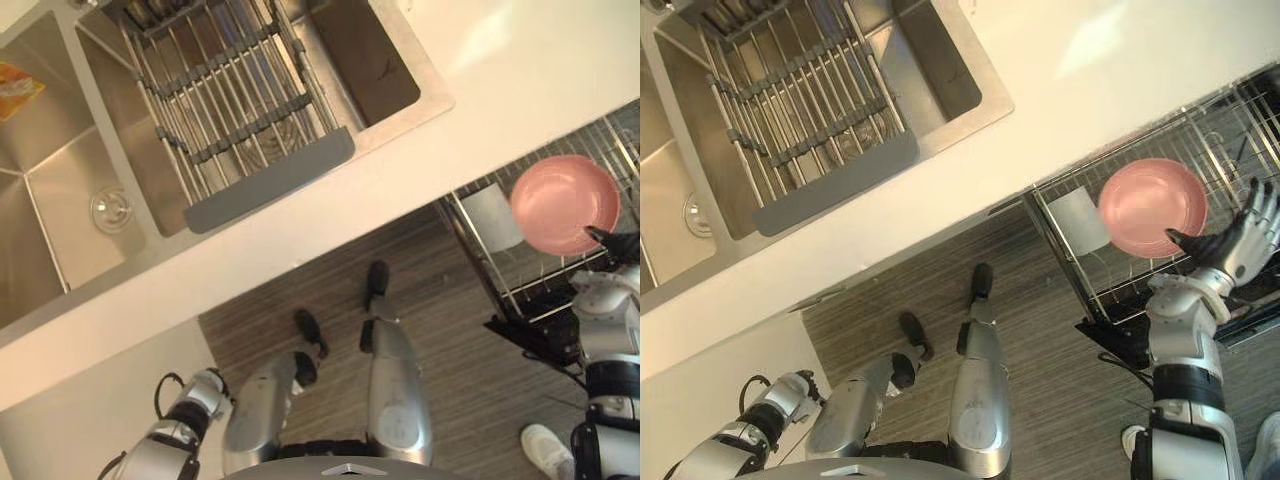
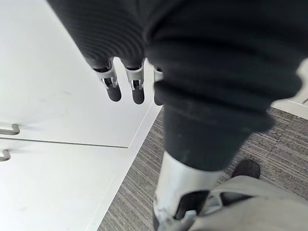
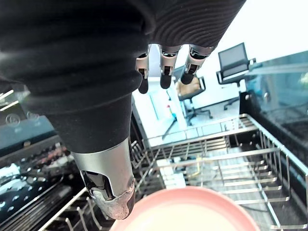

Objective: Walk over to the sink, pick up the cup, carry it to the dishwasher, place the cup inside the dishwasher, then close the dishwasher door

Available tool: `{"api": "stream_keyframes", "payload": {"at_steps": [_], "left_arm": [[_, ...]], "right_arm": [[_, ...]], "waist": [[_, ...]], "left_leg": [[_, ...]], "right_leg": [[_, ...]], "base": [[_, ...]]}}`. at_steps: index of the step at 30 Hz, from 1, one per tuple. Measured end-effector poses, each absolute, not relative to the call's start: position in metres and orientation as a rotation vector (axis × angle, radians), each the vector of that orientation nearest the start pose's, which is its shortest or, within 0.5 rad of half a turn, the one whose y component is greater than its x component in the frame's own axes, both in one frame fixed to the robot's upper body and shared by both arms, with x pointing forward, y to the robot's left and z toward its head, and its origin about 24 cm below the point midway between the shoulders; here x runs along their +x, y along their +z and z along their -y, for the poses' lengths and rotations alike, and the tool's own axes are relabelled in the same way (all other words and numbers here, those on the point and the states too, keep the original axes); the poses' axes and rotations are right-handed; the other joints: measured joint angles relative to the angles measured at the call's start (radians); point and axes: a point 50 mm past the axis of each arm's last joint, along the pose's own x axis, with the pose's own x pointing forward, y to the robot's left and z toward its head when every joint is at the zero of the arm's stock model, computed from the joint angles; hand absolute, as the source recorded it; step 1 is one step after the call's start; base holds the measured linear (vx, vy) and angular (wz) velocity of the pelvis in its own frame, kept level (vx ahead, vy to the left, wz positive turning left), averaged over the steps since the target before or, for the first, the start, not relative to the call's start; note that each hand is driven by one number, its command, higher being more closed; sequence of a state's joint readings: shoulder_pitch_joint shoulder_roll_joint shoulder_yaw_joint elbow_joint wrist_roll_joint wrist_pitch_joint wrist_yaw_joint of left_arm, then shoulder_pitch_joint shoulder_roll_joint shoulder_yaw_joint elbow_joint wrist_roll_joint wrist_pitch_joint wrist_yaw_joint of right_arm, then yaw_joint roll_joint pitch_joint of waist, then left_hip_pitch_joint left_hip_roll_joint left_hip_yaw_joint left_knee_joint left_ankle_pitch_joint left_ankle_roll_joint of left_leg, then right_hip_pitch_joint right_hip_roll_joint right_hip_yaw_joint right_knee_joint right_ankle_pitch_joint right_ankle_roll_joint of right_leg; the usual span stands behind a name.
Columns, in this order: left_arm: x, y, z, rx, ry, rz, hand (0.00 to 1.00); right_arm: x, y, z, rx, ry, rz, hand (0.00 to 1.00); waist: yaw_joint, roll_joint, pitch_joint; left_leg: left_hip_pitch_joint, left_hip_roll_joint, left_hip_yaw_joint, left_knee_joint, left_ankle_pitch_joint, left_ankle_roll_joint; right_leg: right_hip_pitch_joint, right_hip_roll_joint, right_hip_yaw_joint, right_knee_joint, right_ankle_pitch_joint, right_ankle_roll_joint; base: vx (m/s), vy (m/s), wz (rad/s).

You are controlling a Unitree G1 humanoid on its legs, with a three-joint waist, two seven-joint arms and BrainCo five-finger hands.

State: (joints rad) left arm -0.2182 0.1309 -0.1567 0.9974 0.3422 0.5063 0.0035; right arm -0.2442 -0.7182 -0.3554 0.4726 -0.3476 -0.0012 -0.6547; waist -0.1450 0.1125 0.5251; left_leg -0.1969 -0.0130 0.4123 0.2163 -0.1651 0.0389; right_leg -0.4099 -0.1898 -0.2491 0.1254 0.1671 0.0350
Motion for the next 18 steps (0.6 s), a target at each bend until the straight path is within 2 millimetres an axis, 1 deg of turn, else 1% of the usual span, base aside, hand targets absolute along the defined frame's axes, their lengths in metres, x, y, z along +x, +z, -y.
{"api": "stream_keyframes", "payload": {"at_steps": [1,2,3,5,6,8,9,10,11,12,13,14,15,16,17,18], "left_arm": [[0.177,-0.133,-0.198,0.630,-0.103,-1.273,0.00],[0.171,-0.135,-0.202,0.637,-0.100,-1.290,0.00],[0.169,-0.136,-0.205,0.642,-0.098,-1.298,0.00],[0.160,-0.138,-0.213,0.651,-0.089,-1.325,0.00],[0.155,-0.138,-0.221,0.664,-0.082,-1.341,0.00],[0.152,-0.138,-0.226,0.644,-0.061,-1.352,0.00],[0.152,-0.138,-0.228,0.643,-0.059,-1.352,0.00],[0.152,-0.138,-0.227,0.639,-0.063,-1.352,0.00],[0.146,-0.140,-0.227,0.626,-0.077,-1.369,0.00],[0.143,-0.142,-0.227,0.618,-0.085,-1.380,0.00],[0.140,-0.143,-0.226,0.610,-0.092,-1.389,0.00],[0.133,-0.144,-0.225,0.592,-0.109,-1.401,0.00],[0.127,-0.146,-0.225,0.581,-0.119,-1.416,0.00],[0.118,-0.149,-0.225,0.563,-0.134,-1.447,0.00],[0.114,-0.150,-0.225,0.555,-0.140,-1.462,0.00],[0.106,-0.153,-0.223,0.539,-0.154,-1.486,0.00]], "right_arm": [[0.235,0.143,0.402,-0.912,-1.126,0.137,0.00],[0.225,0.145,0.407,-0.870,-1.167,0.154,0.00],[0.219,0.148,0.410,-0.846,-1.188,0.168,0.00],[0.198,0.155,0.416,-0.733,-1.289,0.241,0.00],[0.187,0.156,0.419,-0.678,-1.359,0.269,0.00],[0.174,0.154,0.424,-0.666,-1.422,0.268,0.00],[0.160,0.151,0.431,-0.654,-1.484,0.240,0.00],[0.152,0.149,0.435,-0.651,-1.517,0.223,0.00],[0.133,0.143,0.446,-0.604,-1.589,0.181,0.00],[0.120,0.137,0.454,-0.523,-1.633,0.166,0.00],[0.109,0.132,0.459,-0.472,-1.670,0.147,0.00],[0.081,0.118,0.471,-0.345,-1.737,0.117,0.00],[0.062,0.107,0.477,-0.272,-1.771,0.094,0.00],[0.040,0.092,0.478,-0.191,-1.797,0.076,0.00],[0.033,0.084,0.477,-0.156,-1.796,0.069,0.00],[0.022,0.066,0.471,-0.081,-1.777,0.050,0.00]], "waist": [[-0.005,-0.011,0.000],[-0.018,-0.021,-0.001],[-0.023,-0.026,-0.001],[-0.041,-0.047,-0.010],[-0.052,-0.067,-0.020],[-0.055,-0.083,-0.043],[-0.059,-0.090,-0.054],[-0.062,-0.090,-0.059],[-0.079,-0.088,-0.084],[-0.090,-0.087,-0.096],[-0.094,-0.086,-0.108],[-0.104,-0.083,-0.137],[-0.112,-0.080,-0.160],[-0.126,-0.073,-0.185],[-0.133,-0.070,-0.192],[-0.142,-0.063,-0.208]], "left_leg": [[0.008,0.009,0.000,0.014,-0.012,-0.003],[0.017,0.016,0.000,0.021,-0.023,-0.006],[0.022,0.021,0.000,0.027,-0.026,-0.003],[0.050,0.032,0.003,0.030,-0.038,-0.009],[0.074,0.040,0.009,0.027,-0.043,-0.016],[0.096,0.045,0.022,0.023,-0.045,-0.018],[0.118,0.048,0.027,0.020,-0.044,-0.019],[0.130,0.048,0.027,0.018,-0.044,-0.019],[0.154,0.046,0.026,0.007,-0.043,-0.020],[0.170,0.046,0.024,0.007,-0.043,-0.021],[0.178,0.045,0.024,0.006,-0.042,-0.022],[0.195,0.043,0.023,0.003,-0.039,-0.028],[0.208,0.039,0.023,-0.007,-0.033,-0.037],[0.230,0.034,0.024,-0.028,-0.026,-0.046],[0.240,0.033,0.024,-0.035,-0.024,-0.047],[0.254,0.030,0.029,-0.045,-0.019,-0.051]], "right_leg": [[0.019,0.006,-0.001,-0.012,0.001,-0.001],[0.036,0.016,-0.003,-0.022,0.003,0.002],[0.045,0.019,-0.003,-0.026,0.003,0.002],[0.076,0.034,-0.001,-0.038,0.004,0.001],[0.096,0.043,0.004,-0.042,0.006,-0.004],[0.108,0.053,0.014,-0.042,0.003,-0.005],[0.127,0.057,0.017,-0.042,-0.004,-0.004],[0.138,0.057,0.016,-0.040,-0.010,-0.002],[0.157,0.056,0.012,-0.038,-0.019,0.000],[0.173,0.056,0.007,-0.038,-0.025,0.002],[0.183,0.055,0.005,-0.038,-0.030,0.005],[0.201,0.051,-0.003,-0.038,-0.039,0.010],[0.212,0.046,-0.010,-0.036,-0.047,0.012],[0.227,0.042,-0.012,-0.034,-0.057,0.017],[0.235,0.041,-0.013,-0.034,-0.060,0.018],[0.240,0.041,-0.012,-0.033,-0.063,0.019]], "base": [[0.07,-0.017,-0.11],[0.07,-0.019,-0.10],[0.09,-0.018,-0.12],[0.12,-0.020,-0.17],[0.14,-0.016,-0.17],[0.12,-0.013,-0.21],[0.11,-0.007,-0.14],[0.15,0.009,-0.06],[0.12,0.017,0.04],[0.13,0.027,0.04],[0.10,0.022,0.08],[0.10,0.021,0.08],[0.08,0.017,0.11],[0.05,0.014,0.08],[0.04,0.016,-0.03],[-0.02,0.011,-0.10]]}}
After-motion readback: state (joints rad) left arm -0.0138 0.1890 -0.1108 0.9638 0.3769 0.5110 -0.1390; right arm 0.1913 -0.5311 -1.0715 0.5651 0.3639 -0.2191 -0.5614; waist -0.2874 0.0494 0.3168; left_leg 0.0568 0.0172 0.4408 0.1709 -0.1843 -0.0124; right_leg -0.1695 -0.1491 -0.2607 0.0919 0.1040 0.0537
